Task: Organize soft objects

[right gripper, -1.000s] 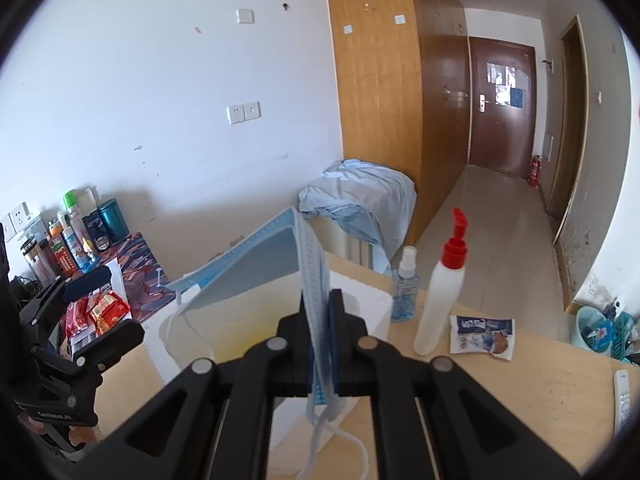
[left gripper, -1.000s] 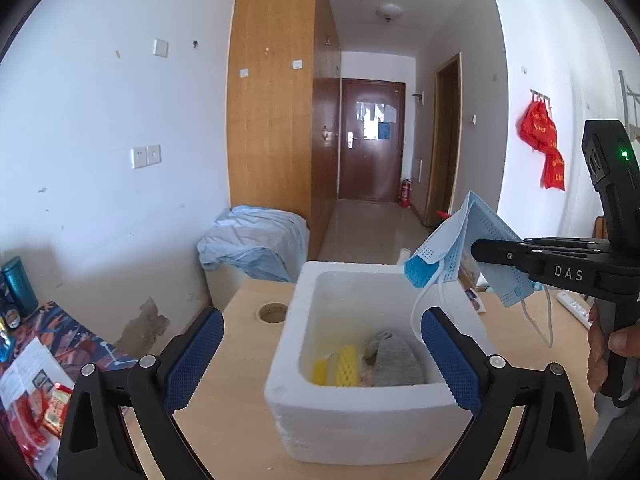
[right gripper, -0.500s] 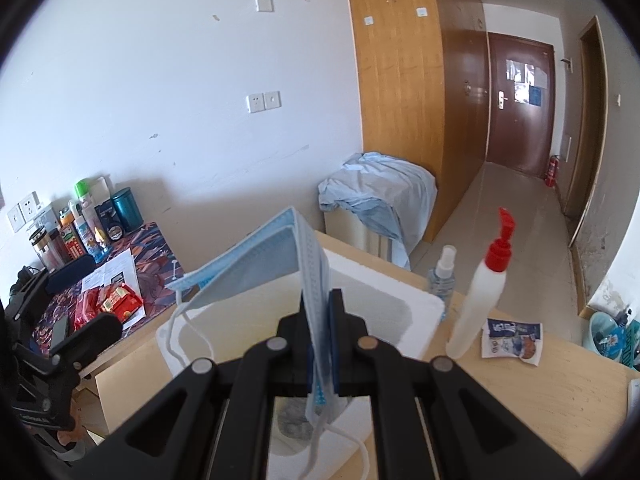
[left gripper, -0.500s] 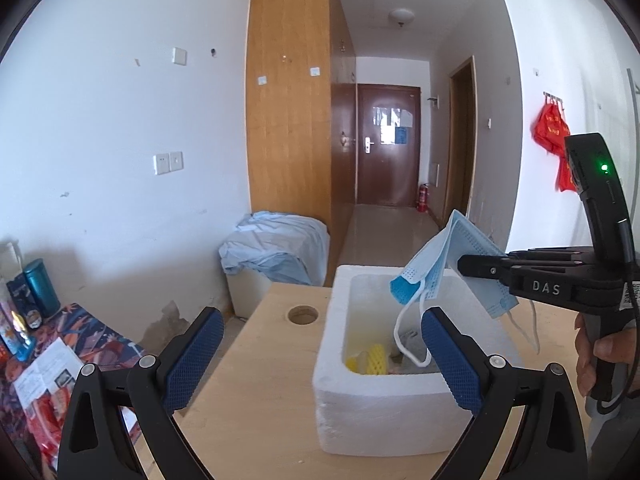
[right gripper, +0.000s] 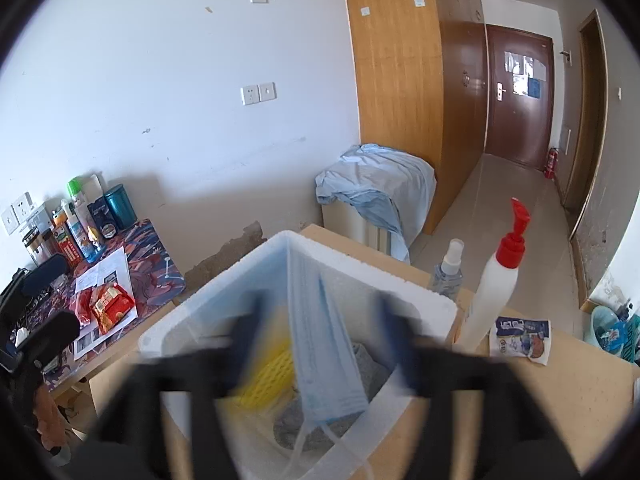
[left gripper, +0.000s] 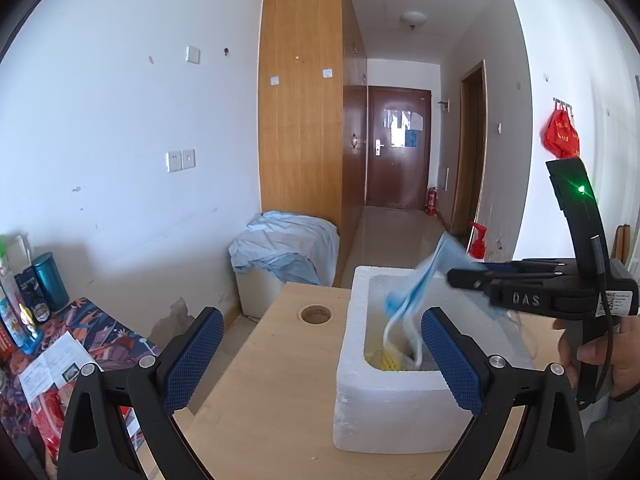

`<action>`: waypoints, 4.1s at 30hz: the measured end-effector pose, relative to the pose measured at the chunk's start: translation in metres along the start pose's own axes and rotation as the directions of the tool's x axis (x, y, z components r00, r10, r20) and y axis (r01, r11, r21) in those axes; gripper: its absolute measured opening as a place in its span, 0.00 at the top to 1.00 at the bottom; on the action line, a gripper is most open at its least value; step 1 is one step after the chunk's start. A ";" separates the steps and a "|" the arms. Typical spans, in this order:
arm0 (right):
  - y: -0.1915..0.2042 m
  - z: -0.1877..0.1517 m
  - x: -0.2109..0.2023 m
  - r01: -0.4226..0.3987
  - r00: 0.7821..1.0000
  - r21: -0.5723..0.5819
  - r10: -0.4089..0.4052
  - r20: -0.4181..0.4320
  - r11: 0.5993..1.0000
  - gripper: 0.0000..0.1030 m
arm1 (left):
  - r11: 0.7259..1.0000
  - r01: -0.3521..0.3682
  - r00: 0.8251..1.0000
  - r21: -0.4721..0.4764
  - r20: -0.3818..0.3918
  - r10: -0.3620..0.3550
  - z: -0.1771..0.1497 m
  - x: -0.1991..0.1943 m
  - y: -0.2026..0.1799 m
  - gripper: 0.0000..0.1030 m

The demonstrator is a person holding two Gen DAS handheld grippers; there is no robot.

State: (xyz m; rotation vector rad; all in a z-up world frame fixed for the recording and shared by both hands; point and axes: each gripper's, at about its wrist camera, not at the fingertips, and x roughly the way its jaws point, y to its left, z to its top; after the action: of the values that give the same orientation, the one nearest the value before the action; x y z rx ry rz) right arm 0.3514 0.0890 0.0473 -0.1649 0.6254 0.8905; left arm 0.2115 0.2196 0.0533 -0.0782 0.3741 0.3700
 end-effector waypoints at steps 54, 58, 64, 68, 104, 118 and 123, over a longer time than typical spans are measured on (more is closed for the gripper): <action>0.028 -0.032 -0.127 0.086 0.986 -0.010 -0.084 0.143 0.996 0.00 | 1.000 -0.015 0.995 0.016 0.104 0.013 0.003 -0.094 -0.026 0.00; 0.030 -0.041 -0.148 0.089 0.982 0.003 -0.089 0.168 0.996 0.00 | 1.000 0.002 0.994 0.025 0.112 -0.005 0.004 -0.106 -0.031 0.00; 0.035 -0.055 -0.175 0.113 0.976 0.011 -0.113 0.188 0.994 0.00 | 0.999 0.020 0.990 0.032 0.138 -0.024 0.000 -0.127 -0.040 0.00; 0.038 -0.065 -0.192 0.130 0.971 0.022 -0.131 0.200 0.991 0.00 | 0.999 0.035 0.989 0.036 0.140 -0.040 -0.003 -0.138 -0.046 0.00; 0.038 -0.164 -0.246 0.186 0.923 0.120 -0.215 0.319 0.975 0.00 | 0.987 0.148 0.964 0.067 0.212 -0.159 -0.063 -0.180 -0.082 0.00; 0.055 -0.201 -0.243 0.225 0.894 0.139 -0.261 0.364 0.964 0.00 | 0.987 0.154 0.964 0.039 0.215 -0.159 -0.106 -0.173 -0.084 0.00; 0.054 -0.212 -0.243 0.252 0.885 0.152 -0.291 0.363 0.956 0.00 | 0.981 0.177 0.964 0.074 0.186 -0.188 -0.117 -0.171 -0.086 0.00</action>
State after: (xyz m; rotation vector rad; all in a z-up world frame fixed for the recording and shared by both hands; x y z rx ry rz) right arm 0.1039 -0.1226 0.0213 0.0149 0.2702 0.5928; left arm 0.0554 0.0647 0.0083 -0.0204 0.1835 0.1822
